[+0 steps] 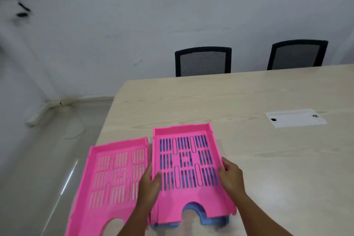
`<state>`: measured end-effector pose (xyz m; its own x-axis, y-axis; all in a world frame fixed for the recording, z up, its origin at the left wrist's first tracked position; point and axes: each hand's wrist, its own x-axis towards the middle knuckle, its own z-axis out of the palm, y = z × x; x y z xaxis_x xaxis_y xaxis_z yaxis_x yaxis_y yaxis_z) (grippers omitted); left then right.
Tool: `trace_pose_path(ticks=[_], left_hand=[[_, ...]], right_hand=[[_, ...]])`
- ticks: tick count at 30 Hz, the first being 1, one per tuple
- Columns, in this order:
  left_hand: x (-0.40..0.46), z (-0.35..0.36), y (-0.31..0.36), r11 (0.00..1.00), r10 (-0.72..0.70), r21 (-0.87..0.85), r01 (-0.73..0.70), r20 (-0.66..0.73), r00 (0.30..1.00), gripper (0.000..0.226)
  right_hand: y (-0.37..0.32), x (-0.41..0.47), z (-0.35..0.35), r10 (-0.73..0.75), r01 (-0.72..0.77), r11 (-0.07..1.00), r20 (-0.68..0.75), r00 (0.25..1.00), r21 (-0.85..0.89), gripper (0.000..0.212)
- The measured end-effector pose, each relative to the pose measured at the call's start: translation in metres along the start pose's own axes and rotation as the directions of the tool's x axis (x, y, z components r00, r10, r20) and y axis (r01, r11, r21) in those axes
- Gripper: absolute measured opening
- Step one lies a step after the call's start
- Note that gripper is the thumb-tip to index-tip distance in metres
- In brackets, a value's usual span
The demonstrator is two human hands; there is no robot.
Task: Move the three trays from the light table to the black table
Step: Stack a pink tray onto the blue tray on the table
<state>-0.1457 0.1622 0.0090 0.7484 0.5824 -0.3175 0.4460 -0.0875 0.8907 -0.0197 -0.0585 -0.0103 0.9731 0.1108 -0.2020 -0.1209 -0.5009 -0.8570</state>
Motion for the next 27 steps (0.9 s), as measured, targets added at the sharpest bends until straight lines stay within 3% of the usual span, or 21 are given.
trace_pose_path(ticks=[9, 21, 27], left_hand=[[0.001, 0.002, -0.013, 1.0, 0.003, 0.025, -0.003, -0.003, 1.0, 0.064], [0.02, 0.002, -0.006, 1.0, 0.011, 0.028, -0.012, 0.027, 1.0, 0.061], [0.03, 0.004, -0.008, 0.997, -0.005, 0.072, 0.003, 0.025, 1.0, 0.066]], right_hand=[[0.007, -0.008, 0.014, 0.007, -0.011, 0.995, -0.036, 0.999, -0.096, 0.032], [0.005, 0.008, 0.007, -0.021, 0.023, 0.996, 0.024, 0.999, -0.087, 0.029], [0.005, 0.013, 0.014, -0.022, 0.021, 0.992, -0.014, 1.0, -0.122, 0.029]])
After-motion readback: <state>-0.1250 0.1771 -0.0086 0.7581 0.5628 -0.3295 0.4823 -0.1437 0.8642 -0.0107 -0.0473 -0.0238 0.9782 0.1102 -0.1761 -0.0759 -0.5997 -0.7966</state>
